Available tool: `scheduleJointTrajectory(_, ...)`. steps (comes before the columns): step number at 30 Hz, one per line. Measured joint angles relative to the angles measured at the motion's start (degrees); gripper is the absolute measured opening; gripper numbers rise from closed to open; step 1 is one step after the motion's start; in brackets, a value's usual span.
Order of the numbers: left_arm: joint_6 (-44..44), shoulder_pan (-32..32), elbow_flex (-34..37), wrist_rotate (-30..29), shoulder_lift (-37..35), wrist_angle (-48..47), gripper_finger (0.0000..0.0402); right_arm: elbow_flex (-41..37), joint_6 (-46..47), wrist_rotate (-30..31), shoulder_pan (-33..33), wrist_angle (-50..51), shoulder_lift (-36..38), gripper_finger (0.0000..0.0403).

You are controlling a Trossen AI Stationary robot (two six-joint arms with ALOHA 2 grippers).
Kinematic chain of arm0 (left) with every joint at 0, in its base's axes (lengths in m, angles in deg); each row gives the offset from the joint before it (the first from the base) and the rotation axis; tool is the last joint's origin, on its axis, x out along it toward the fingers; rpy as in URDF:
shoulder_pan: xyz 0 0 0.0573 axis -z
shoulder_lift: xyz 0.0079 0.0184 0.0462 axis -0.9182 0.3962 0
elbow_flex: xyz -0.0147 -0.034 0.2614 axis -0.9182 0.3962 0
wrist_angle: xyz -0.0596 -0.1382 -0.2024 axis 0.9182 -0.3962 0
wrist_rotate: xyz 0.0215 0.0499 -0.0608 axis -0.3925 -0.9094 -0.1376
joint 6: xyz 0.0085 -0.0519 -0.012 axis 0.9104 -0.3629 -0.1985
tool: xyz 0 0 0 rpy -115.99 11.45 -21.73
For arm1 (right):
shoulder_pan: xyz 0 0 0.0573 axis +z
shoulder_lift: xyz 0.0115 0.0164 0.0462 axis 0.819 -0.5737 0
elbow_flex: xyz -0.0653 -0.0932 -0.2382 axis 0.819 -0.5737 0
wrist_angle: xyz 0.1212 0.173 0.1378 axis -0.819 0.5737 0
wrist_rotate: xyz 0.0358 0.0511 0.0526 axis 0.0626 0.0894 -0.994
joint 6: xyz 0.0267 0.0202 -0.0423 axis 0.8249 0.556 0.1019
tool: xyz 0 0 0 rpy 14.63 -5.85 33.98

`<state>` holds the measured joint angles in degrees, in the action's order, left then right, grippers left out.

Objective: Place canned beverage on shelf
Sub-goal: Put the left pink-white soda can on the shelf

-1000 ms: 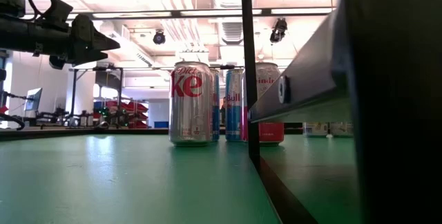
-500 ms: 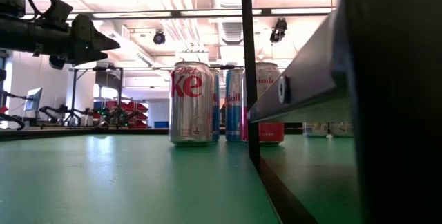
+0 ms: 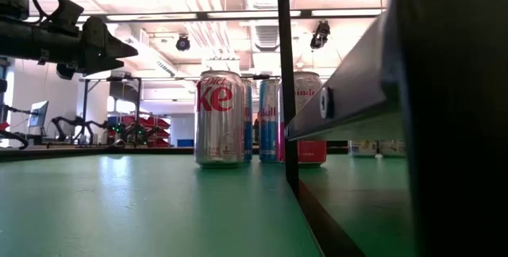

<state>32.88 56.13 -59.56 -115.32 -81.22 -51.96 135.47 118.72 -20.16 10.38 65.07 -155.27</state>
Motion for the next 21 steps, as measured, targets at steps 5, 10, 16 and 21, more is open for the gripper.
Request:
scheduleJointTrajectory(5, 0.0, 0.0, 0.0, 0.0, 0.0, 0.0, 0.0363, 0.0, -2.1, 2.6, -2.1, 1.8, 0.8, 0.0354)
scheduleJointTrajectory(10, 0.0, 0.0, 0.0, 0.0, 0.0, 0.0, 0.0363, 0.0, -6.1, 8.3, -5.9, 1.7, 0.8, 0.0354)
scheduleJointTrajectory(16, 0.0, 0.0, 0.0, 0.0, 0.0, 0.0, 0.0363, 0.0, -13.5, 11.4, -12.1, 1.5, 0.8, 0.0354)
scheduleJointTrajectory(21, 0.0, 0.0, 0.0, 0.0, 0.0, 0.0, 0.0363, 0.0, -18.7, 11.5, -17.6, 1.9, 0.8, 0.0354)
